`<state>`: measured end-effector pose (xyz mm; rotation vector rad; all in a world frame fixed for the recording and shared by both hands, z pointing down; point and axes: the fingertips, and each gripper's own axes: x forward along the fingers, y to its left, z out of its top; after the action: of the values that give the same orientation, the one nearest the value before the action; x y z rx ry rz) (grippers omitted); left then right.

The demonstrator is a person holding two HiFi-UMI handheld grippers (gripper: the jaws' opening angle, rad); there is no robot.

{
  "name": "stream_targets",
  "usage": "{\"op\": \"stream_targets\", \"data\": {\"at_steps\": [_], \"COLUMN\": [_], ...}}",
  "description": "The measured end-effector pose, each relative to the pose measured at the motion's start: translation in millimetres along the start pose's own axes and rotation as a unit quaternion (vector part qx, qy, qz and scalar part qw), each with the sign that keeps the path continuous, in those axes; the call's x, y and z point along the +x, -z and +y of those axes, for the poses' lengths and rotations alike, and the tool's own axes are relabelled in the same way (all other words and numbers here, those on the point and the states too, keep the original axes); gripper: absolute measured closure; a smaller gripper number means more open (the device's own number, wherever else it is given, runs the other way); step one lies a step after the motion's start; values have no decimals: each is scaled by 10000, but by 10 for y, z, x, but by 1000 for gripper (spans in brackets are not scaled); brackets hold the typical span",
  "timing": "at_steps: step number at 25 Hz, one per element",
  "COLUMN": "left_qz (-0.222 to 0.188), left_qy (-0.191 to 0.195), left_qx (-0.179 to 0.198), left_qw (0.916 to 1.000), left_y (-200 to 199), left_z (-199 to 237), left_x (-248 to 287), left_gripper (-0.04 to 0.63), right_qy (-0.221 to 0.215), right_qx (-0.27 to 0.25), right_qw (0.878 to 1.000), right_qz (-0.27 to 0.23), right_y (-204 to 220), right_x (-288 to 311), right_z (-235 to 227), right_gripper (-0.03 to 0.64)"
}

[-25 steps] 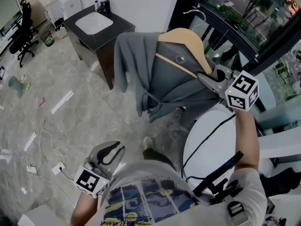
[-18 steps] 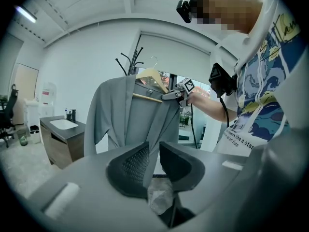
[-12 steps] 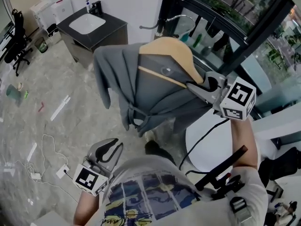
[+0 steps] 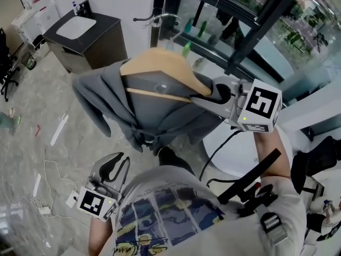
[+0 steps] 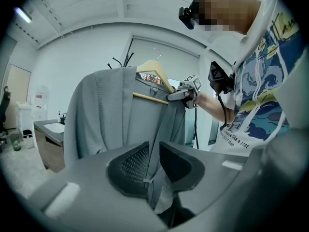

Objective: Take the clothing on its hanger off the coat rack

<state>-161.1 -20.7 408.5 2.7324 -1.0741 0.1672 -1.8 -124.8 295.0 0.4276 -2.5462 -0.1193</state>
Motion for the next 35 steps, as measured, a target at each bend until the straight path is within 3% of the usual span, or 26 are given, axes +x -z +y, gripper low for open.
{"op": "stream_targets", "data": {"at_steps": [11,35], "left_qz": [78,-6], "left_qy": [130,1], "left_qx": [-30,-84], "left_qw": [9999,10000], "left_y": [59,72], "left_z": [-108,12], "left_x": [-66,-191], "left_gripper": [523,525], "right_qy": [-255,-301], "right_qx": [-33,-159], "right_qw": [9996,9994], "right_qz": [81,118], "right_y": [-22,-88], "right_x": [22,210], "right_z": [355,399], "right_gripper": [612,611]}}
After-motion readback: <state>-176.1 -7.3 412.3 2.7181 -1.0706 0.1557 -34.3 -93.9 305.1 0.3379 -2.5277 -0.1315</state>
